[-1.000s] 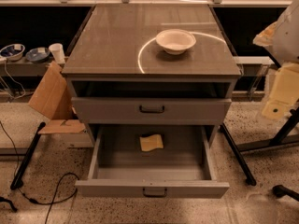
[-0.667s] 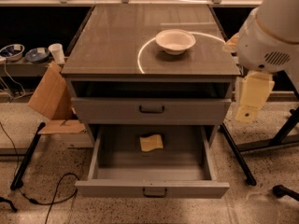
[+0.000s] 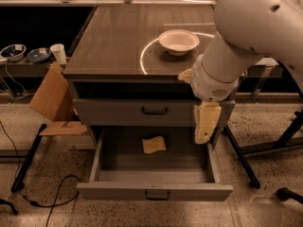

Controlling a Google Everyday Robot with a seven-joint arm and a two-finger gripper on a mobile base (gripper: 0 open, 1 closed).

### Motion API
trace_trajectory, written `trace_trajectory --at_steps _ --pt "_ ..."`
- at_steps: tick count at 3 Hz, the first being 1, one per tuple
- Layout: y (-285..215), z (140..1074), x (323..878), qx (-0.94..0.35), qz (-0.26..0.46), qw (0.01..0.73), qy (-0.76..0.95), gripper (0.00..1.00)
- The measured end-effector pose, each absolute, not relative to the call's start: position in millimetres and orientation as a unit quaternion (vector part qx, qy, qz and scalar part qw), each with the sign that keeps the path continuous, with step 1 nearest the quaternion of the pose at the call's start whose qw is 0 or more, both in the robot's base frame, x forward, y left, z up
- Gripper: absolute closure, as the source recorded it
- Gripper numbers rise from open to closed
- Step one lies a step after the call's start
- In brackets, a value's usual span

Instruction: Pick sponge from middle drawer and place on counter

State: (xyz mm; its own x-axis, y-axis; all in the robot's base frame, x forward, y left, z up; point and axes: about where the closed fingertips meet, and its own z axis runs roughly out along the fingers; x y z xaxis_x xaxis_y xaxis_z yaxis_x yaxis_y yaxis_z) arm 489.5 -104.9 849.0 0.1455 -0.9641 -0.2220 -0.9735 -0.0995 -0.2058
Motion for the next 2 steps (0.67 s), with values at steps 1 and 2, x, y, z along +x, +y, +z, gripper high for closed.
trace_trajectory --at_steps 1,2 --pt "-97.9 778.0 510.2 -0.751 0.039 0.171 0.637 0.0" --pt "-97.9 778.1 510.2 -0.751 0.039 0.171 0.637 0.0"
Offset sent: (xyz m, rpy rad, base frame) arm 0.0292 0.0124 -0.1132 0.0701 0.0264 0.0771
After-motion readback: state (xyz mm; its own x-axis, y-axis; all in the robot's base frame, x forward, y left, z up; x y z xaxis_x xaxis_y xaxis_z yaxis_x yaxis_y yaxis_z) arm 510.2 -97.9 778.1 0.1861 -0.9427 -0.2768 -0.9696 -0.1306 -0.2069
